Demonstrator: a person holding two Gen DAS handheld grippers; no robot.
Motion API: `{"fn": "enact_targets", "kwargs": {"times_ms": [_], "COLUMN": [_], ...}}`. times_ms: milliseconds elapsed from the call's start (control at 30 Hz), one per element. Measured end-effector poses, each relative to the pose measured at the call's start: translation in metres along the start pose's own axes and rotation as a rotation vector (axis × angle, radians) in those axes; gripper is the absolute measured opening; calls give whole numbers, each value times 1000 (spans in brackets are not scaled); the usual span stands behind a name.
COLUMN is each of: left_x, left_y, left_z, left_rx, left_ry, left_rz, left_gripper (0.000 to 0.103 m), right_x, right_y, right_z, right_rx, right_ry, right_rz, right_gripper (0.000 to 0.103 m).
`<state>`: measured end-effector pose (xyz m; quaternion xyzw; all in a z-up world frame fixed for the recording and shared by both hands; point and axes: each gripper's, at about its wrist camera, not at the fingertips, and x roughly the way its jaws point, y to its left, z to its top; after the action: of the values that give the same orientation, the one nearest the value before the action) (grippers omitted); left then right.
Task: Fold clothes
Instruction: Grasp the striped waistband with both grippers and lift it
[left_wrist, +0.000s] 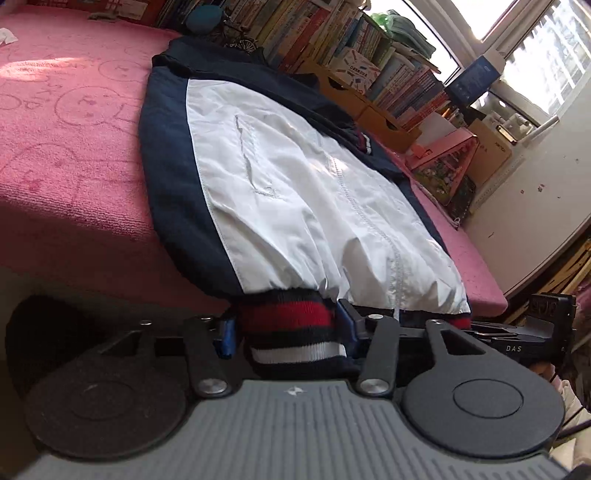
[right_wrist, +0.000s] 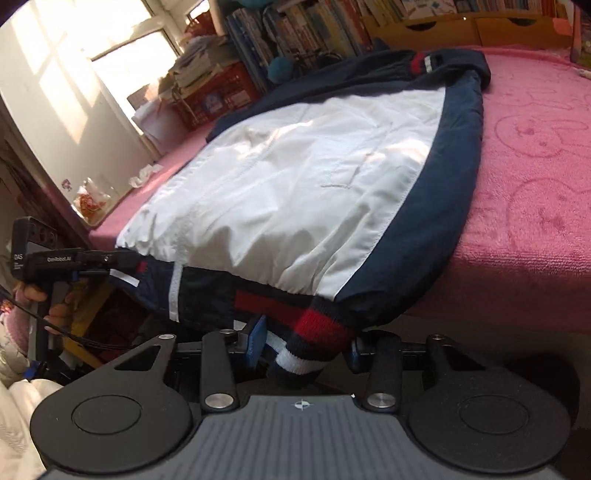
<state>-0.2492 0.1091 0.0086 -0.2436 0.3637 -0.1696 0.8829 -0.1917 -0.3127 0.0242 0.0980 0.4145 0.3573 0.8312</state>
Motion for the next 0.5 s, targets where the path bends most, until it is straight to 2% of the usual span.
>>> {"fn": "enact_targets", "kwargs": {"times_ms": [133, 200, 300, 333, 400, 500], "left_x": [-26, -24, -2, 12, 43, 79], "left_y": [-24, -35, -43, -41, -38, -37], "left_z": [27, 51, 91, 103, 122, 130], "left_rx": [89, 152, 230, 245, 257, 294], "left_ry": [-103, -181, -280, -291, -276, -224], "left_rz": [-69, -105, -130, -107, -5, 195], "left_gripper": [48, 48, 54, 54, 54, 54], "right_x": [-31, -39, -31, -22, 6, 65], "right_y": [15, 19, 13, 9, 0, -13], "right_z": [29, 52, 101, 117, 150, 185], "right_rx": [26, 18, -8, -16, -25, -1], "right_ry": [-153, -240, -348, -371, -384, -320], "right_rz": [43, 59, 103, 104, 63, -3], "right_gripper": [35, 28, 25, 25, 25, 25]}}
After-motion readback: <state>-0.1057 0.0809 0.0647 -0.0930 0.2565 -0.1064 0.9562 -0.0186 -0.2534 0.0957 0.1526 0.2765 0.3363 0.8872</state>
